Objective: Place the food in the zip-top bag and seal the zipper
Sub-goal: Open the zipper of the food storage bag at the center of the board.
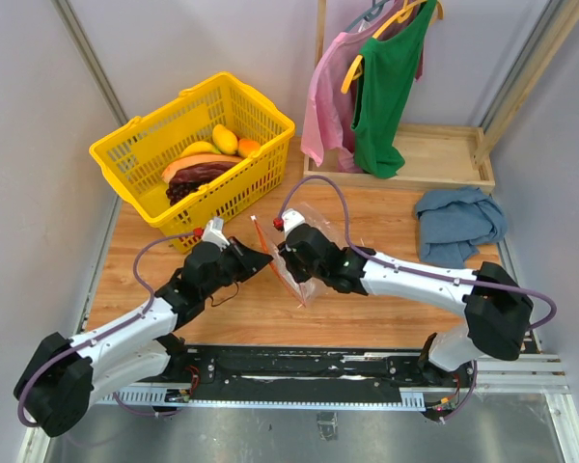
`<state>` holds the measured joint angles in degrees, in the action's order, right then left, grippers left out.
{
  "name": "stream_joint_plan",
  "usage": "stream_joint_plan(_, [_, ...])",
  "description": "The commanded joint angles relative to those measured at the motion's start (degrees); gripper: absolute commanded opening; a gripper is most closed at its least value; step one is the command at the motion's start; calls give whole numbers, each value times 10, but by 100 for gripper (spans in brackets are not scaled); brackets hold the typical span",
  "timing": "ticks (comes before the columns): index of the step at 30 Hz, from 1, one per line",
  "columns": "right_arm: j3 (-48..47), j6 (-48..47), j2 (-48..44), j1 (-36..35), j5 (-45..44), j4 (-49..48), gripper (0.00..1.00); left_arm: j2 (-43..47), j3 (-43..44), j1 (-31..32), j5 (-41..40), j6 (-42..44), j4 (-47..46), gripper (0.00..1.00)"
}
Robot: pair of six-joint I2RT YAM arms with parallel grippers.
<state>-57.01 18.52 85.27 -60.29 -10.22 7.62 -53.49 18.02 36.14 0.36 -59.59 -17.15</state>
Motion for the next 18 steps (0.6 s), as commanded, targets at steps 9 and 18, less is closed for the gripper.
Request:
stream_joint_plan(9, [-65,-55,-71,-10,-145,82,3,56,135,12,-59,93,192,0])
stream_joint_plan(18, [-84,-77,-136,-8,-219,78,6,60,249,12,-86,163,343,0])
